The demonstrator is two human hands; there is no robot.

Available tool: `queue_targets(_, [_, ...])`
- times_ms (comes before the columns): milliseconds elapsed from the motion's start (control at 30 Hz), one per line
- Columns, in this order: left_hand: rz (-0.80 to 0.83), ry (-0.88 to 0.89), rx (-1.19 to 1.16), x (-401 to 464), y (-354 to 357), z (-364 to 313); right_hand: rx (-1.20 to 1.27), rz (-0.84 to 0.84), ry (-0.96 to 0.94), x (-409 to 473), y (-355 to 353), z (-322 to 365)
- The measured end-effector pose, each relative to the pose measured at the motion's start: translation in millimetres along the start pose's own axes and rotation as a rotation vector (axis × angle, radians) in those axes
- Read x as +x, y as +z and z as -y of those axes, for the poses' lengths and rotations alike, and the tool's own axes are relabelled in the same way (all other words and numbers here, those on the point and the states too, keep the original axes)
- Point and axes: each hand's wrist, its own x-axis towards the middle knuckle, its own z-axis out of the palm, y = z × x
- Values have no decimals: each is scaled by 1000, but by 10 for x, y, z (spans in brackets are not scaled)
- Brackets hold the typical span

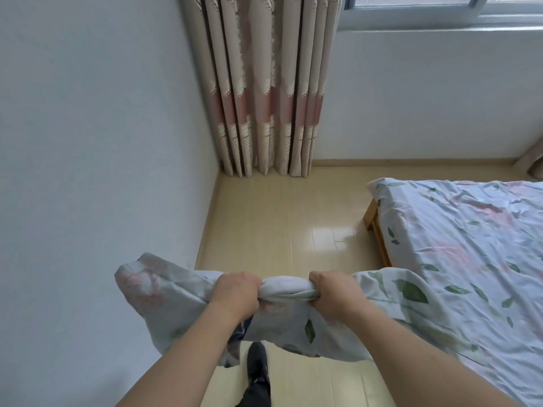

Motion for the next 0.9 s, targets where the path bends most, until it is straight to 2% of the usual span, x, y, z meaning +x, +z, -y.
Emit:
queue_targets(167, [-51,34,-9,1032,-597,520,-11,-43,19,1105,-612,33])
queue_targets(300, [-63,64,21,1753,-1053,677,-19,-100,56,1720,-985,-96])
queue_targets(500, [-25,139,102,2875,-1464,578,22,-73,137,2568,-1292,-605])
queue_targets(733, [-13,165,146,4546,-1978,301,55,-42,174,3877,-1816,-1545])
queue_targets(900, [-88,221,206,5460,-2552,-30,120,-135,232,4493,-2310,-2180])
